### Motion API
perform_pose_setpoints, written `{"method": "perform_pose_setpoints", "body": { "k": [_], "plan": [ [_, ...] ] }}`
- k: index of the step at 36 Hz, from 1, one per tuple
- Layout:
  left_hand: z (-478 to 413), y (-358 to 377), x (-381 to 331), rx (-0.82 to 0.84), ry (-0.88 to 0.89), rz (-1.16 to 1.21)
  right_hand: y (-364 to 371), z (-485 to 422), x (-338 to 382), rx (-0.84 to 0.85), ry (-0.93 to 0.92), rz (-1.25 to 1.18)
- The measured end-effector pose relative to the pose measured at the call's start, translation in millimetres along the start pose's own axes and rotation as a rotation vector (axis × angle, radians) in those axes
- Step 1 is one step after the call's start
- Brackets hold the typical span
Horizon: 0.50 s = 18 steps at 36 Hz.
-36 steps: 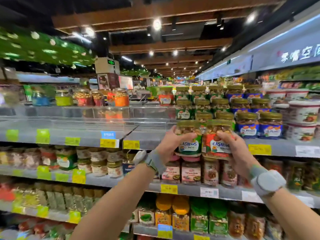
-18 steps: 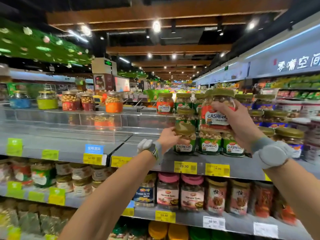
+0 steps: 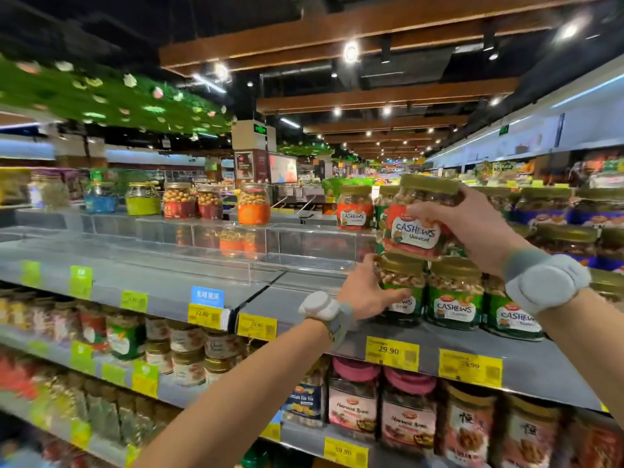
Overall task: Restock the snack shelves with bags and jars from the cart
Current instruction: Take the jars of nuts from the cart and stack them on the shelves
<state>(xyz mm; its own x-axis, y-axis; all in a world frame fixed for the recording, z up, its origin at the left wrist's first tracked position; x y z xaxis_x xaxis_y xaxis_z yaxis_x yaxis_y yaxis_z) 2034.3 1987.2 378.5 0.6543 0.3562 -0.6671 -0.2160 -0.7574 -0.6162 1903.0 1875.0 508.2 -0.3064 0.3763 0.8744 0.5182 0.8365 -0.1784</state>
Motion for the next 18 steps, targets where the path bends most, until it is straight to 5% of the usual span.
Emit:
{"method": "perform_pose_setpoints", "body": {
  "k": [10, 18],
  "plan": [
    [-8, -6, 3, 0.107, 0.126, -0.047, 28, -26, 21, 0.054, -0.081, 0.146],
    [-25, -115, 11, 0.046, 0.166, 0.313, 64, -48, 48, 0.014, -0.121, 0.319]
  ]
}}
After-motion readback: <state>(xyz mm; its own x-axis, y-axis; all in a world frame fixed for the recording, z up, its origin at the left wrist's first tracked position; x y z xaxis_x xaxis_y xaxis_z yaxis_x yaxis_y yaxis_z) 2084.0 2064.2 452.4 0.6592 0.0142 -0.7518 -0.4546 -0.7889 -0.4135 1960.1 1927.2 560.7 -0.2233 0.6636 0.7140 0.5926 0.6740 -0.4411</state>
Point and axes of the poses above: each hand's wrist, its own z-axis away from the middle knuckle, its own y-axis out of the palm, x = y × z, the point moved 7 cm from there along -z, towards the middle knuckle, and after that the axes turned 3 degrees about -z, right-handed, at the moved point
